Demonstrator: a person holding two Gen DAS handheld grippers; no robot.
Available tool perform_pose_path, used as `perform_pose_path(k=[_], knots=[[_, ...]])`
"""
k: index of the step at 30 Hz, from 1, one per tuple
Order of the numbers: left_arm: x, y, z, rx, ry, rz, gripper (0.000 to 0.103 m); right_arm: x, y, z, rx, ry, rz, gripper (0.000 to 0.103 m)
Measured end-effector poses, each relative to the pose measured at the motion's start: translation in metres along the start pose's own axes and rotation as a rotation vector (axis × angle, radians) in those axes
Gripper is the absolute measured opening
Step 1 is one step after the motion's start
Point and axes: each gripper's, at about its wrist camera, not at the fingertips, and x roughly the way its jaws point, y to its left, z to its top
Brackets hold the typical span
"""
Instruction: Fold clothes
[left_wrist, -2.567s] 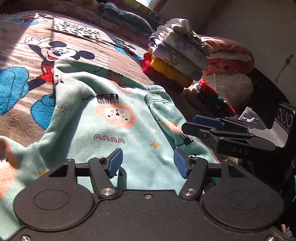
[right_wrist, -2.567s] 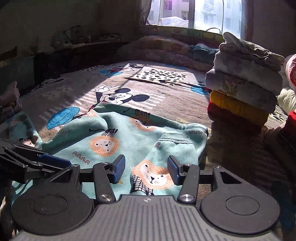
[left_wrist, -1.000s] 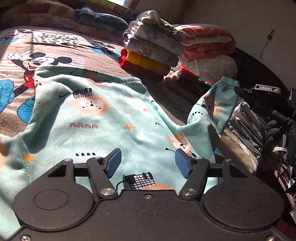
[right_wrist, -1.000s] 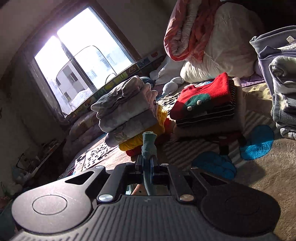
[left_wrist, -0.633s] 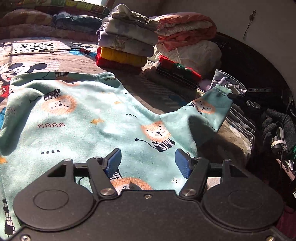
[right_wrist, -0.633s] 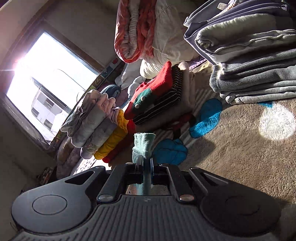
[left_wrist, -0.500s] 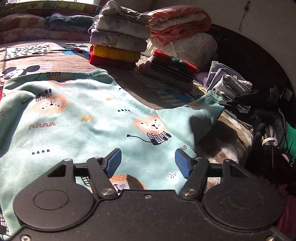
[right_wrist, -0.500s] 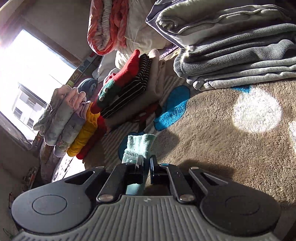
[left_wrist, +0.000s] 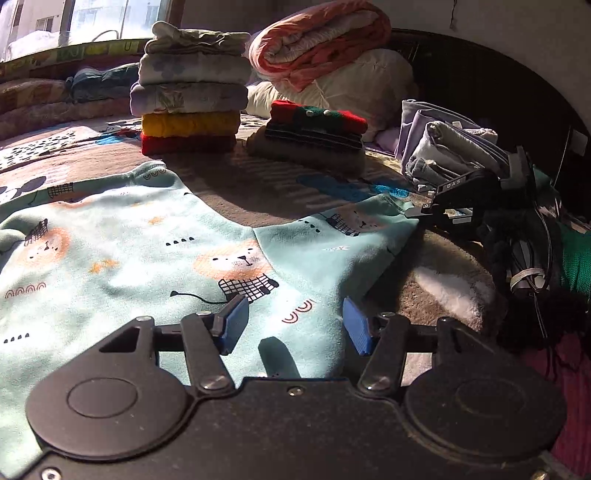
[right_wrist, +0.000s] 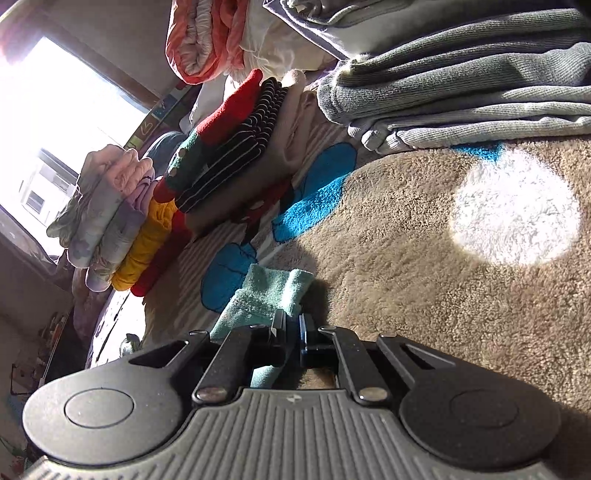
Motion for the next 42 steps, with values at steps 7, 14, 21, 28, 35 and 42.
perform_pose_path(k=[7,14,21,28,35,42], knots=[[-0.029,-0.017,-0.010,0.162,-0.087,-0.024,0.051,-0.016,0.017,0.007,-0.132,-0.081,-0.081,0.022],[-0.035,-0.025,-0.024,0.250,-0.101,-0.023,0.051,-0.054,0.103,-0.045,-0.609,-0.138,0.061,0.022],[-0.027,-0.035,-0.028,0.284,-0.079,-0.040,0.062,-0.030,0.166,-0.116,-0.821,0.152,0.299,0.020],[-0.021,-0.027,-0.035,0.258,-0.018,-0.063,0.066,-0.042,0.143,-0.125,-0.928,0.188,0.103,0.021],[-0.022,-0.030,-0.035,0.276,-0.013,-0.064,0.068,-0.056,0.186,-0.165,-1.098,0.164,0.274,0.020],[-0.025,-0.028,-0.037,0.273,-0.009,-0.076,0.068,-0.039,0.163,-0.179,-1.144,0.256,0.163,0.021]])
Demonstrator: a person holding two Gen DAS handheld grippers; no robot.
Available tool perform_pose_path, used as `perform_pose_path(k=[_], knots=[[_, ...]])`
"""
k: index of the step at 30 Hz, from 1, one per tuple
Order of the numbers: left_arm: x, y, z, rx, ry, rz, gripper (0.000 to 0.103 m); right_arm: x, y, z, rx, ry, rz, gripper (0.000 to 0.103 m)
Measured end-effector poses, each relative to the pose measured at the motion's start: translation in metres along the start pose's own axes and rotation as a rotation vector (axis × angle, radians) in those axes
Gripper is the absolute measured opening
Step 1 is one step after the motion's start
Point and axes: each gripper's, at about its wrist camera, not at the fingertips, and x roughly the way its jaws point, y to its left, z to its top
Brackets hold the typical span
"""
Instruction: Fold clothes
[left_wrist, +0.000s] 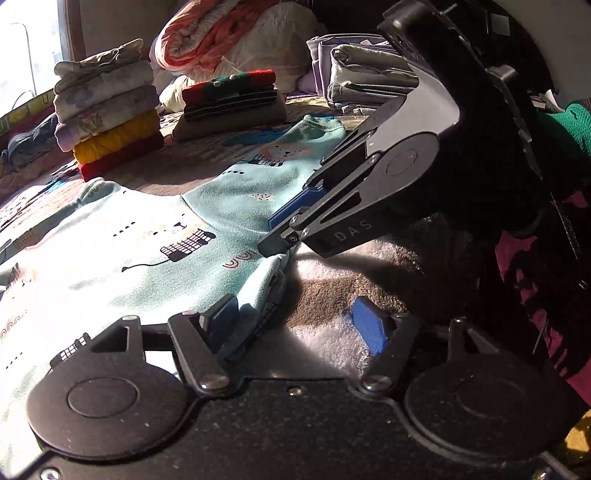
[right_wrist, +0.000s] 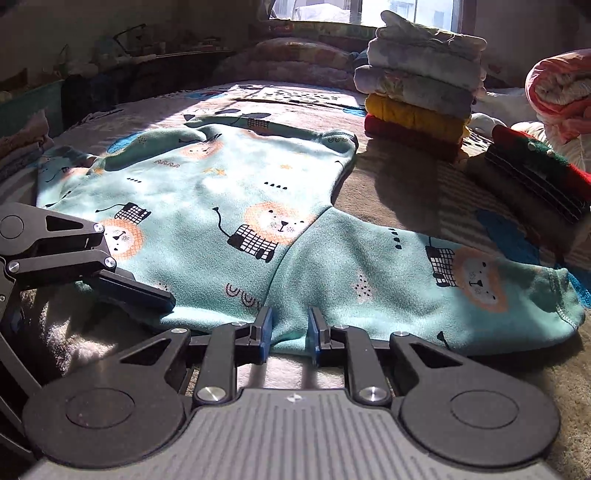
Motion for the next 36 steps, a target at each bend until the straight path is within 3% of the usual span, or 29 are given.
perform_pose_path(k=[5,7,9,12,17,19,21,23,24,25,26,28,31,33,36], knots=[[-0.012,0.005,0.007,-0.019,-0.043,-0.002,0.068,-0.017,0.011,0.003,-0.002,-0.108,-0.004,0.022],[-0.012,0.007,0.008,-0.040,-0.055,-0.006,0.068,0.003,0.006,-0.006,-0.007,0.019,-0.034,0.021],[-0.003,0.007,0.004,-0.044,-0.008,-0.021,0.068,0.002,0.004,-0.010,-0.012,0.012,-0.027,0.021],[-0.006,0.008,0.006,-0.049,-0.025,-0.025,0.069,-0.015,0.005,-0.010,-0.076,0.018,-0.073,0.021],[-0.013,0.009,0.010,-0.063,-0.080,-0.024,0.069,-0.031,-0.029,-0.011,0.118,-0.122,-0.112,0.022],[-0.004,0.009,0.010,-0.069,-0.066,-0.024,0.069,-0.024,-0.042,-0.013,0.182,-0.148,-0.123,0.022],[0.002,0.007,0.009,-0.053,-0.025,-0.033,0.072,-0.008,-0.062,-0.021,0.285,-0.101,-0.165,0.021],[0.008,0.005,0.009,-0.031,0.018,-0.041,0.077,-0.005,-0.086,-0.031,0.388,-0.075,-0.224,0.002],[0.010,0.004,0.009,-0.020,0.040,-0.045,0.077,-0.009,-0.096,-0.034,0.429,-0.086,-0.244,0.000],[0.009,0.005,0.010,-0.020,0.048,-0.051,0.077,-0.016,-0.101,-0.033,0.447,-0.120,-0.253,0.001],[0.005,0.007,0.012,-0.028,0.035,-0.059,0.077,-0.023,-0.107,-0.032,0.464,-0.155,-0.262,0.011],[-0.002,0.010,0.014,-0.043,-0.015,-0.047,0.077,-0.034,-0.119,-0.030,0.504,-0.210,-0.269,0.014],[-0.003,0.015,0.015,-0.087,-0.073,-0.035,0.077,-0.026,-0.137,-0.018,0.492,-0.203,-0.305,0.018],[0.005,0.016,0.015,-0.110,-0.038,-0.063,0.077,-0.013,-0.147,-0.013,0.468,-0.177,-0.288,0.018],[0.016,0.009,0.010,-0.062,0.018,-0.042,0.078,0.015,-0.167,-0.009,0.471,-0.033,-0.324,0.014]])
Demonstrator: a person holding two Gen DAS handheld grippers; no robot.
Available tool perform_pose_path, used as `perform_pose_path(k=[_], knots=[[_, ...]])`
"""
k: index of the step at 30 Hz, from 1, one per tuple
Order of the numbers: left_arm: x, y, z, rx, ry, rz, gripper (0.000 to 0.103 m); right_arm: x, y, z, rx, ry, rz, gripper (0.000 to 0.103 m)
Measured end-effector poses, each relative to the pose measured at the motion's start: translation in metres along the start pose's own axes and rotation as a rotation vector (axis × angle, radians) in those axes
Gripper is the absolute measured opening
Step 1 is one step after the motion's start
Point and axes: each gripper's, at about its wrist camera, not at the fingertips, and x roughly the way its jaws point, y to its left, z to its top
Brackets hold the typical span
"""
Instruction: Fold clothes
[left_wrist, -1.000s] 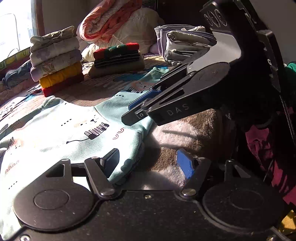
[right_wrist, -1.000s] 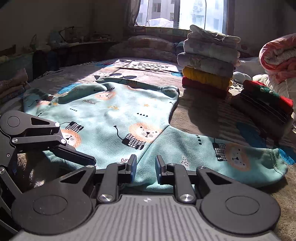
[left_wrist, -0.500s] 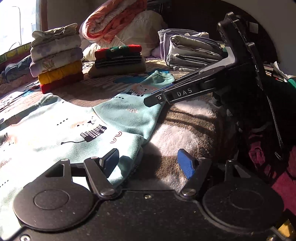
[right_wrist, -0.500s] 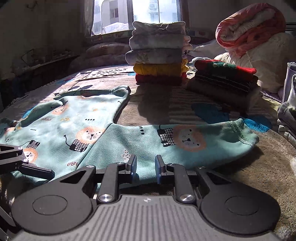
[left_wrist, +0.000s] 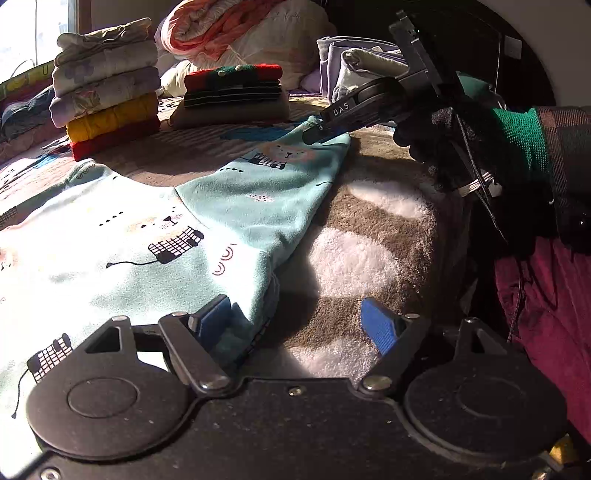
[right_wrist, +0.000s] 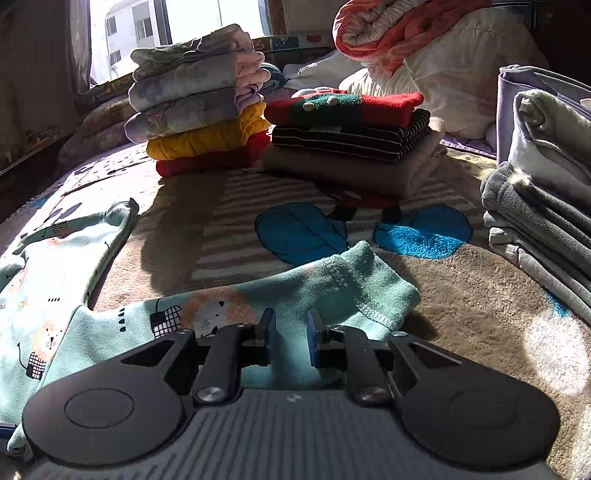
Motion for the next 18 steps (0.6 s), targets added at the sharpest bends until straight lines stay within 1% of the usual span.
perform_pose_path(k=[1,2,3,4,5,6,9,10,12,14,16,18], knots=[[0.000,-0.001,0.000,0.008,0.003,0.004,0.078,0.004,-0.009,0.004,0.035,-0.003,-0.026,0.007],[0.000,0.001,0.001,-0.001,0.003,-0.001,0.078,0.003,-0.016,0.010,0.091,-0.022,-0.031,0.009],[-0.002,0.003,0.001,-0.019,-0.002,-0.010,0.078,0.001,-0.020,0.014,0.118,-0.044,-0.014,0.011],[-0.004,0.006,0.001,-0.034,-0.005,-0.019,0.078,-0.002,-0.020,0.017,0.115,-0.085,0.014,0.014],[-0.004,0.007,0.001,-0.038,-0.007,-0.022,0.078,-0.006,-0.020,0.021,0.113,-0.123,0.043,0.014],[-0.004,0.008,-0.001,-0.038,-0.007,-0.023,0.078,-0.003,-0.019,0.023,0.108,-0.124,0.062,0.014],[-0.003,0.008,-0.002,-0.035,-0.008,-0.024,0.078,0.019,-0.023,0.025,0.106,-0.055,0.055,0.012],[-0.003,0.008,-0.002,-0.033,-0.007,-0.024,0.078,0.027,-0.028,0.024,0.123,-0.022,0.020,0.011],[-0.003,0.008,-0.002,-0.031,-0.005,-0.027,0.078,0.032,-0.044,0.020,0.218,-0.023,0.053,0.011],[-0.004,0.010,-0.002,-0.033,-0.003,-0.033,0.079,0.031,-0.041,0.021,0.210,-0.015,0.039,0.012],[-0.006,0.012,-0.003,-0.037,-0.001,-0.039,0.079,0.029,-0.032,0.024,0.146,-0.009,0.002,0.014],[-0.009,0.013,-0.003,-0.036,-0.001,-0.043,0.079,0.025,-0.036,0.026,0.204,-0.012,-0.020,0.018]])
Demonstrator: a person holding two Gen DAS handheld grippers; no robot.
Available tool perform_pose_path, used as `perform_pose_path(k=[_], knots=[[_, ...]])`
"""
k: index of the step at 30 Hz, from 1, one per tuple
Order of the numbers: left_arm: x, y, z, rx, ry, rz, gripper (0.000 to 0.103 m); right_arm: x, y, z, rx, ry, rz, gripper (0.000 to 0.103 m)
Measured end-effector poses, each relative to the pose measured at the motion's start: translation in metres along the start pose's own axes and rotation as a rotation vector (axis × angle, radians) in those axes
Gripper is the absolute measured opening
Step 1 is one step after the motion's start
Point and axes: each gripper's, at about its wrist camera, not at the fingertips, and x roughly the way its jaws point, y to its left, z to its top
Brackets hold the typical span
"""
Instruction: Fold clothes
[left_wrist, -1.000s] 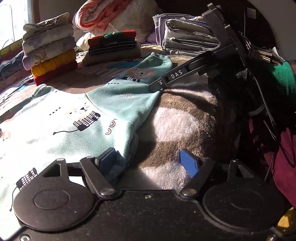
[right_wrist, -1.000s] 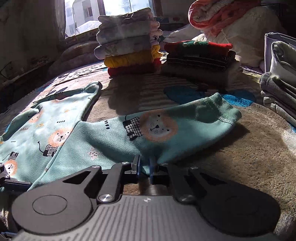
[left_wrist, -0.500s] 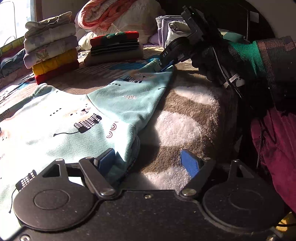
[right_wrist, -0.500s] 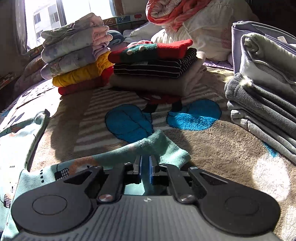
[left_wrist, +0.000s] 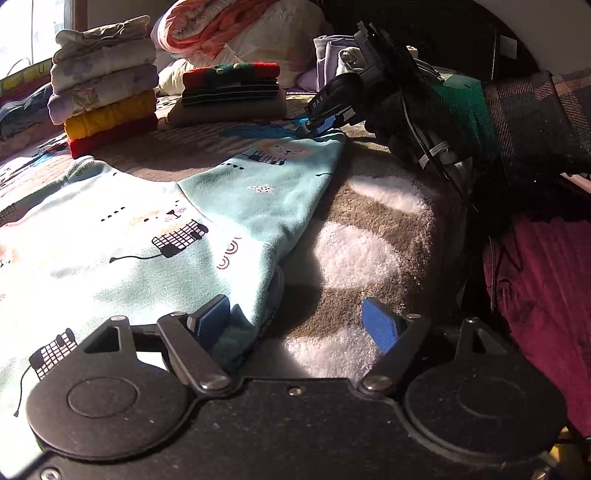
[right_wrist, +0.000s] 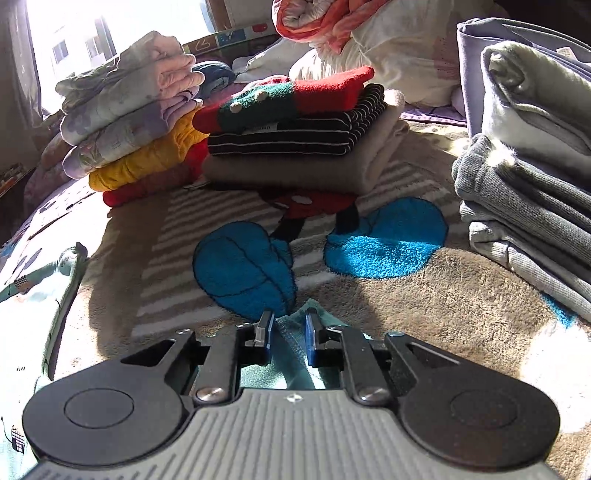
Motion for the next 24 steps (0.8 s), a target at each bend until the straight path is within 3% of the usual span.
perform_pose_path(k=[3,9,17,24], knots=[[-0.012,0.002,0.001,0.006,-0.005,-0.007,0.079,-0.015,0.012,0.001,-0.023,-0.068,-0.036,0.024],[-0.050,0.033,0.005,-0.083,-0.074,0.030,0.079,-0.031,0.075,-0.006,-0.175,-0.101,0.115,0.024],[-0.092,0.120,0.001,-0.320,-0.158,0.255,0.083,-0.042,0.187,-0.031,-0.347,-0.073,0.381,0.024],[-0.119,0.219,-0.015,-0.676,-0.217,0.384,0.081,-0.049,0.297,-0.096,-0.619,-0.023,0.623,0.026]])
